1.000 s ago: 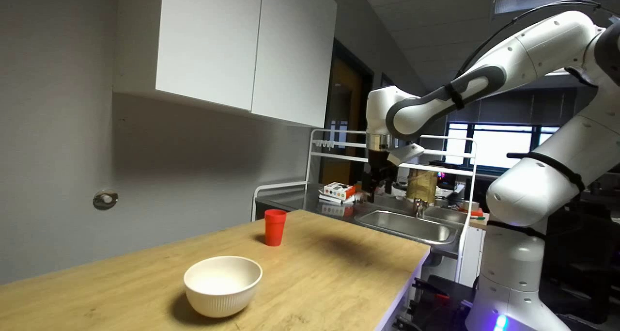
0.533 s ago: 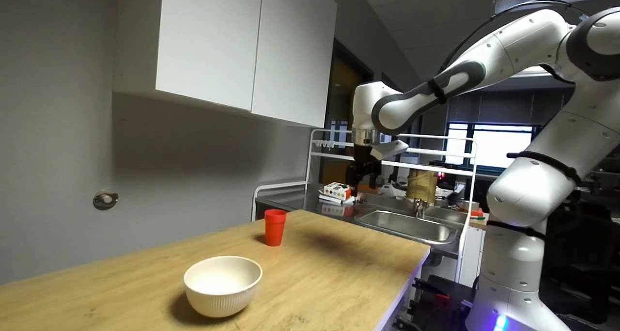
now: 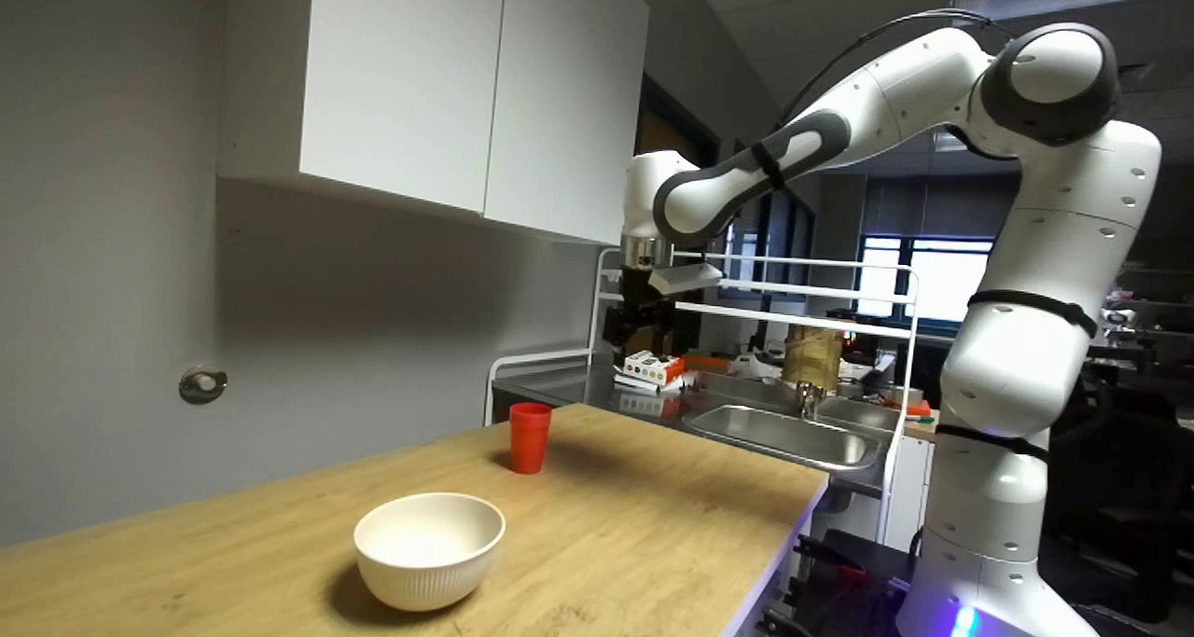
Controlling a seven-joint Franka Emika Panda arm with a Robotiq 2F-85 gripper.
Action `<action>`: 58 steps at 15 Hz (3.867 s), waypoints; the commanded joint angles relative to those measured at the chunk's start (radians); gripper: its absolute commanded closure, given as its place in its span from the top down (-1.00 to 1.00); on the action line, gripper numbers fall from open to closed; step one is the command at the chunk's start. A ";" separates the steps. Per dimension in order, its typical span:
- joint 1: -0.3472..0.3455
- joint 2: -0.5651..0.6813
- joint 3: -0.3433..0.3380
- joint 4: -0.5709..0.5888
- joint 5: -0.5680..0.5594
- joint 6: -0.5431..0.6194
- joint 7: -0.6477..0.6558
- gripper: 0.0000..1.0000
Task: Pour the things in the cup into the bowl
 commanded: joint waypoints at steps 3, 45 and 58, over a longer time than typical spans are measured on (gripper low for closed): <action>0.055 0.262 -0.037 0.292 0.077 -0.052 -0.001 1.00; 0.259 0.570 -0.158 0.642 0.122 -0.291 0.022 -0.95; 0.551 0.521 -0.017 0.611 -0.270 -0.476 0.263 -0.96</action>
